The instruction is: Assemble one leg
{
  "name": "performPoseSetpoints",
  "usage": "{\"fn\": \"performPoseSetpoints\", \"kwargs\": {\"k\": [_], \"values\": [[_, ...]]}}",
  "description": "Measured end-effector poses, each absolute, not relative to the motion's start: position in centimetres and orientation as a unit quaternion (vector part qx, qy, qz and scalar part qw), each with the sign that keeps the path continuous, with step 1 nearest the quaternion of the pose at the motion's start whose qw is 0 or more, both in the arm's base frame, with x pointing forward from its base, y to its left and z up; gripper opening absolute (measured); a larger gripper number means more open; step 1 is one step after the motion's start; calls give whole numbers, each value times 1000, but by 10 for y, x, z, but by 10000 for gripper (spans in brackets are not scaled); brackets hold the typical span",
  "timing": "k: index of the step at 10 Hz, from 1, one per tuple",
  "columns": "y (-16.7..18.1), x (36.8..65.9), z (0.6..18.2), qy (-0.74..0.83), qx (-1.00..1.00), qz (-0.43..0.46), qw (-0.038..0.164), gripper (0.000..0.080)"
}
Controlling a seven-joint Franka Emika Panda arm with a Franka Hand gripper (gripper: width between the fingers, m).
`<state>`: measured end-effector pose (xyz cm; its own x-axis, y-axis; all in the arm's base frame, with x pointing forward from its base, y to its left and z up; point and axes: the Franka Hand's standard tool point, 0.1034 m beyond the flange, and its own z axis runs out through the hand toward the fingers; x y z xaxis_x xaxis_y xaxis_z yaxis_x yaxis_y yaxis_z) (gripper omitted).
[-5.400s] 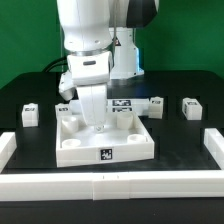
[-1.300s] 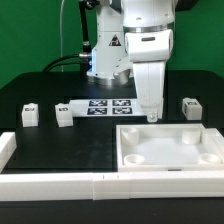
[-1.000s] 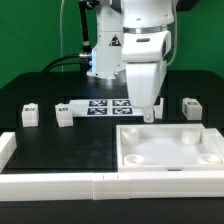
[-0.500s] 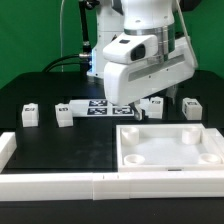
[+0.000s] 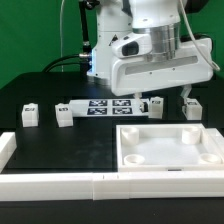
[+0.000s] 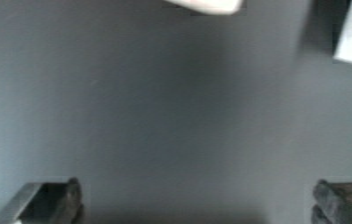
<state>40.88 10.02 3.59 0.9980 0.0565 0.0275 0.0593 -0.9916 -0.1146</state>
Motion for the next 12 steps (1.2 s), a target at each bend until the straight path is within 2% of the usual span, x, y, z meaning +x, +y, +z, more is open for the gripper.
{"fn": "performPoseSetpoints", "kwargs": {"k": [4,8,9,11,12], "values": [[155,387,34,9,-998,-4,61,648],[153,385,33,1,-998,24,57,648],[151,377,32,-9,-994,94,51,648],[152,383,33,-10,-986,159,51,648],[152,373,34,-11,-975,215,48,648]]}}
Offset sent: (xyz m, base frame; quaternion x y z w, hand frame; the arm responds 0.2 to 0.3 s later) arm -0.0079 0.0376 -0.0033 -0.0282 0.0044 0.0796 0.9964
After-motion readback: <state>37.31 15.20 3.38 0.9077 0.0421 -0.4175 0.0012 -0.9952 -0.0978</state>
